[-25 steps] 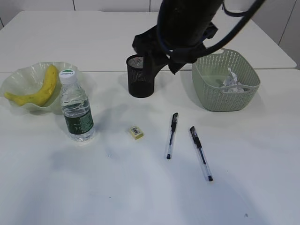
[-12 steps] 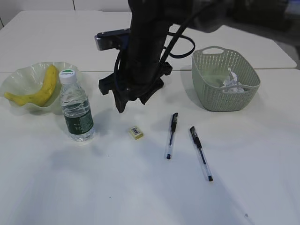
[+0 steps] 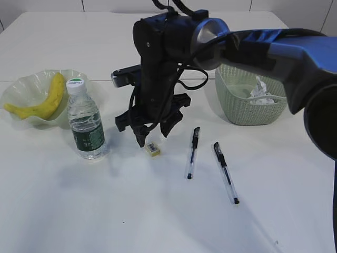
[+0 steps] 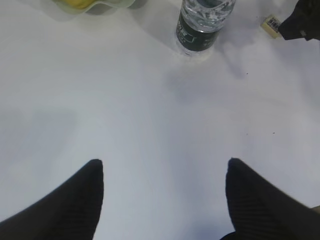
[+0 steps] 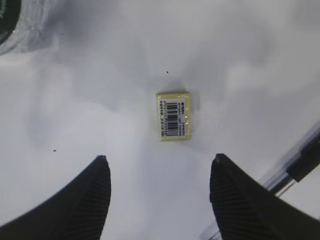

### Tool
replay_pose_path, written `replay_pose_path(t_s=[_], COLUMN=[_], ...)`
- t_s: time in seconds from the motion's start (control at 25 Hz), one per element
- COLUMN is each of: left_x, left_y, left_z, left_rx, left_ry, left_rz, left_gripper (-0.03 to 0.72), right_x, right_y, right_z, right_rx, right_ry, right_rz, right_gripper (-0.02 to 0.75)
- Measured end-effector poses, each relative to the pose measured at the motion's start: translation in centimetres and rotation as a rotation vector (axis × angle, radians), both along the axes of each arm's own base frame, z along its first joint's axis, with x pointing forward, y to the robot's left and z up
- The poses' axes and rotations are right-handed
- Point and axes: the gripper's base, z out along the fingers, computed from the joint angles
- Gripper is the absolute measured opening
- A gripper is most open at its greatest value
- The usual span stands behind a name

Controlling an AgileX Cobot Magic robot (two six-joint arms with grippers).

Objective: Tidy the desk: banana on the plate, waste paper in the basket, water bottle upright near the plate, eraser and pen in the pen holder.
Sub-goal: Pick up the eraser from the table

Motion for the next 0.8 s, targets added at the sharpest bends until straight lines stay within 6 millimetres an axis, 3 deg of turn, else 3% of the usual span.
replay_pose_path(t_s=[0.2, 0.8], left_x=[0.1, 0.1], left_y=[0.0, -0.1], left_z=[0.1, 0.1], left_rx=[-0.002, -0.015], left_ry=[-0.012, -0.01], left_rz=[0.001, 0.0], left_gripper=[0.538, 0.538], right_x=[0.2, 1.2], right_y=[0.0, 0.7], right_z=[-1.6, -3.6], right_rx=[-0.026, -0.031], right_ry=[0.021, 0.018], right_rz=[-0.01, -0.027], right_gripper=[0.461, 0.461])
